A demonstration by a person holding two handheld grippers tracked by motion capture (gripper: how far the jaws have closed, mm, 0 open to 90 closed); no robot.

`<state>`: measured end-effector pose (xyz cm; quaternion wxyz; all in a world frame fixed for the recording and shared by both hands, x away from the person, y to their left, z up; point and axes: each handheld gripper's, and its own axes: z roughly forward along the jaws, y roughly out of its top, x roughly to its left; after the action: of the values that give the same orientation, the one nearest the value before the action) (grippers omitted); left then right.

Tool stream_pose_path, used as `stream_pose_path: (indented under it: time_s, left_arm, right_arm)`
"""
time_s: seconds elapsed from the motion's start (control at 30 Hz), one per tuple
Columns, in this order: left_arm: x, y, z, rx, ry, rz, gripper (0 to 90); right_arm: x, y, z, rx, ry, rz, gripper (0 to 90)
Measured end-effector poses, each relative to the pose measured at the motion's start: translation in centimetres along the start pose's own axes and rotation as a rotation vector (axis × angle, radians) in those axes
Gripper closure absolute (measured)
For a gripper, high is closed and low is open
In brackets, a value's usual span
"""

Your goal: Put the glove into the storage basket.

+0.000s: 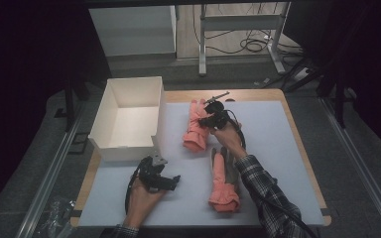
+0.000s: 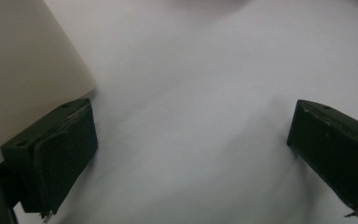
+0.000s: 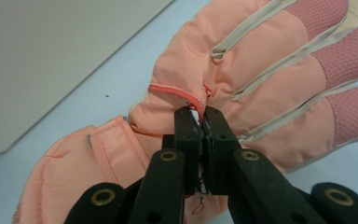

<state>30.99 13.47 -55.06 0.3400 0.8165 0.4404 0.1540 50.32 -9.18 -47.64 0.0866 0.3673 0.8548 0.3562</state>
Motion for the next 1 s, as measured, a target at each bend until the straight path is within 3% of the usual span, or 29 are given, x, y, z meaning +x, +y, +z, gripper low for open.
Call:
stream_pose_path:
  time_s: [0.57, 1.0]
  left_arm:
    - [0.0, 0.0, 0.0, 0.000, 0.000, 0.002, 1.4]
    - [0.0, 0.0, 0.0, 0.000, 0.000, 0.003, 1.4]
  right_arm:
    - [1.7, 0.6, -4.2, -0.055, 0.067, -0.044, 85.3]
    - [2.9, -0.5, -8.5, -0.075, 0.120, -0.075, 85.3]
